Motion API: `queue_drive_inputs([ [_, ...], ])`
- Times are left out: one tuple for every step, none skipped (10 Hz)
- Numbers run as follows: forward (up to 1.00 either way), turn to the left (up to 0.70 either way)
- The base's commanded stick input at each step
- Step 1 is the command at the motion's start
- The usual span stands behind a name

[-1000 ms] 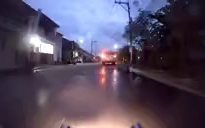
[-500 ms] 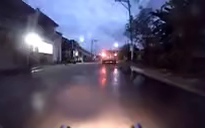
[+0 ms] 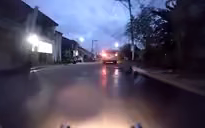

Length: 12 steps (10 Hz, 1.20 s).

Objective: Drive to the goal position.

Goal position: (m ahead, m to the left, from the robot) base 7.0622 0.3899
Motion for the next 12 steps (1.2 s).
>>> queue_drive_inputs([
  [0.5,0.0],
  [0.5,0.0],
  [0.5,0.0],
  [0.5,0.0],
  [0.5,0.0],
  [0.5,0.0],
  [0.5,0.0],
  [0.5,0.0],
  [0.5,0.0],
  [0.5,0.0],
  [0.5,0.0],
  [0.5,0.0],
])
